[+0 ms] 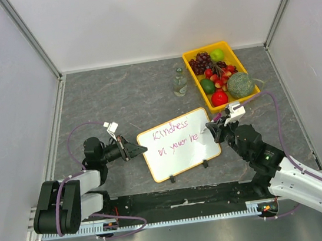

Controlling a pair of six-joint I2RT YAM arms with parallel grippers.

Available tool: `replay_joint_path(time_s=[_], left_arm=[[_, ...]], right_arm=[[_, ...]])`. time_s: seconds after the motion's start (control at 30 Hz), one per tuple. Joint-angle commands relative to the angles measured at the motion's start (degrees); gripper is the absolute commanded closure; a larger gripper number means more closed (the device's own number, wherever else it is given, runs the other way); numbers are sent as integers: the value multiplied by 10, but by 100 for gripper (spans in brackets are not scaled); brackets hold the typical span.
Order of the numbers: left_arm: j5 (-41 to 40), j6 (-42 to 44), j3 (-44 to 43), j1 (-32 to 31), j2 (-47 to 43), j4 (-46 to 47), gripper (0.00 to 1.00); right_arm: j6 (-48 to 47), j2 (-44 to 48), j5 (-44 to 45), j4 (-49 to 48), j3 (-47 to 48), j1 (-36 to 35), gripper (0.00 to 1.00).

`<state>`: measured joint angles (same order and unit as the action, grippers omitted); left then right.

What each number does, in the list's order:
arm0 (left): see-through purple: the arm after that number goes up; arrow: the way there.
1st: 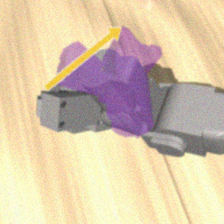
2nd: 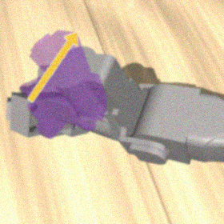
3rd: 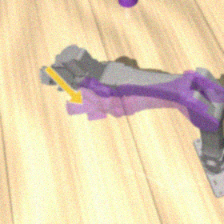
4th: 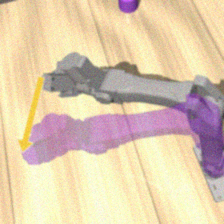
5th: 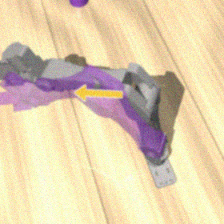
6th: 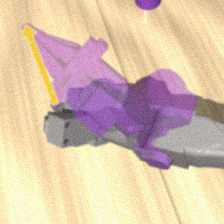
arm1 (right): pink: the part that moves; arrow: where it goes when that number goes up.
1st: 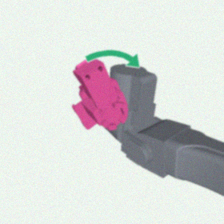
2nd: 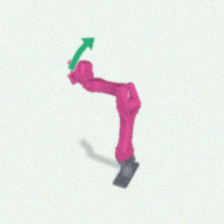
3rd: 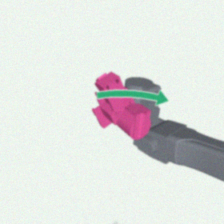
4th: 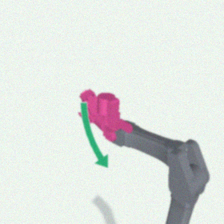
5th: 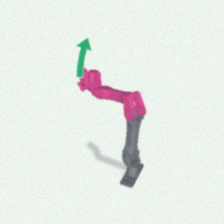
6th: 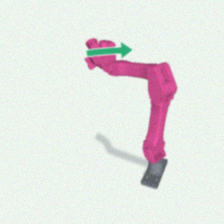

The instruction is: Write a sentence on the whiteboard

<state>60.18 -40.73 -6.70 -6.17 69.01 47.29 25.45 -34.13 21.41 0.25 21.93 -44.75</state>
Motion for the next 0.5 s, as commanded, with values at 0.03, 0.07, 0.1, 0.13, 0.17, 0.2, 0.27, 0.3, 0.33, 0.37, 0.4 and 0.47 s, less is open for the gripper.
replay_joint_path(time_s=[0.03, 0.07, 0.1, 0.13, 0.17, 0.2, 0.27, 0.3, 0.33, 0.37, 0.4, 0.47], left_arm=[[-6, 7, -7, -1, 8, -1, 98], [-6, 7, -7, -2, 7, 0, 98], [-6, 7, -7, -1, 7, -1, 98], [-7, 7, -7, -1, 7, 0, 98], [-6, 7, -7, -1, 7, 0, 98], [-6, 7, -7, -1, 7, 0, 98], [-6, 7, -7, -2, 7, -1, 98], [-6, 7, -7, -2, 7, -1, 98], [-7, 7, -7, -1, 7, -1, 98], [-6, 7, -7, -1, 7, -1, 98], [-7, 7, -7, -1, 7, -1, 98], [-7, 7, -7, -1, 8, -1, 98]], right_arm=[[-3, 5, -22, -11, 6, 1, 100], [-3, 5, -27, -11, 4, 1, 100], [-1, 5, -30, -10, 3, 1, 100], [-1, 5, -33, -7, 2, 1, 100], [-1, 5, -37, -4, 2, 1, 100], [-1, 6, -37, -3, 1, 1, 100], [-1, 9, -37, 11, 0, 1, 100], [-1, 11, -37, 16, -1, 1, 100], [0, 13, -37, 19, -2, 1, 100], [0, 15, -38, 24, -3, 1, 100], [0, 17, -37, 26, -4, 1, 100], [2, 22, -31, 32, -6, 1, 100]])
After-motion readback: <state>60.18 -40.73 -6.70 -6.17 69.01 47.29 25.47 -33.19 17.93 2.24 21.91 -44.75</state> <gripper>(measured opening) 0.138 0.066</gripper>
